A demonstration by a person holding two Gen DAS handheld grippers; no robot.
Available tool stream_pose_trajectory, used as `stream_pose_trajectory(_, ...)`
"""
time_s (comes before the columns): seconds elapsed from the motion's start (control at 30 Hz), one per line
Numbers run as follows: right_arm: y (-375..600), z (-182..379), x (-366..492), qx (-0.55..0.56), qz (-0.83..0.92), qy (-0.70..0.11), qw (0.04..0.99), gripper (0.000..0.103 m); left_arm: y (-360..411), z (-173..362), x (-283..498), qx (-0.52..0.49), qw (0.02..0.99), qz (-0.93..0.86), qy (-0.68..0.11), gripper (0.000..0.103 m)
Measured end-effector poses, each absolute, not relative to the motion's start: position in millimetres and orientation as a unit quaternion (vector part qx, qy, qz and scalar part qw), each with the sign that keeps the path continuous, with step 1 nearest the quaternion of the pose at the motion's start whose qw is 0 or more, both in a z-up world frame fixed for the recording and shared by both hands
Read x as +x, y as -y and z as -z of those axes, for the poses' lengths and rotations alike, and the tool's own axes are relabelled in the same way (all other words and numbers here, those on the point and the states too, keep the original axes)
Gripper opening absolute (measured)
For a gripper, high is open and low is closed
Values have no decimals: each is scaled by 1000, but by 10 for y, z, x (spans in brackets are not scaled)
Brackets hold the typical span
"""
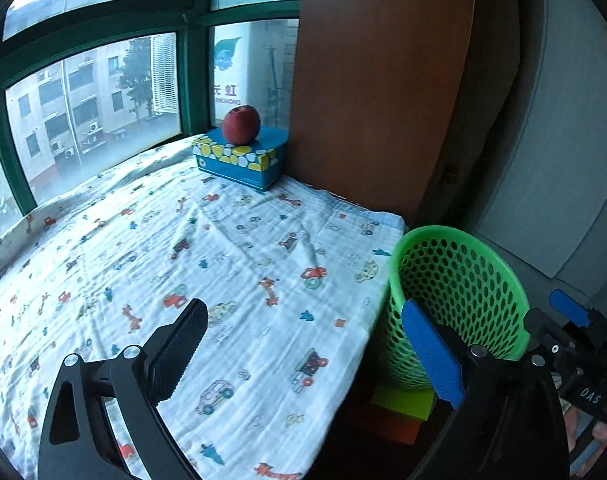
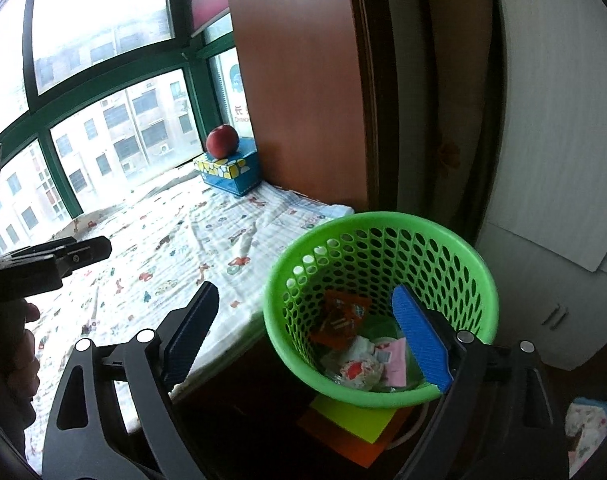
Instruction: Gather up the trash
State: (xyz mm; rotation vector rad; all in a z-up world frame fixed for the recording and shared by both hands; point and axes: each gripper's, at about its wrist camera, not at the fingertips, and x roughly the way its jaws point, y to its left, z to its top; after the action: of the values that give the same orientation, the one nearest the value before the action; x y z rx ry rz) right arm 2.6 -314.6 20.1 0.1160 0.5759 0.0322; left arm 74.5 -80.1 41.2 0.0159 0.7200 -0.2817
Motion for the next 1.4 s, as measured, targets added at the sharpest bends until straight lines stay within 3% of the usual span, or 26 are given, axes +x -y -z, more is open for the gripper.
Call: stream_pose_trajectory(1.4, 2848, -220, 72, 48, -36, -273, 960, 92, 306, -322, 498, -10, 936, 73, -345, 96)
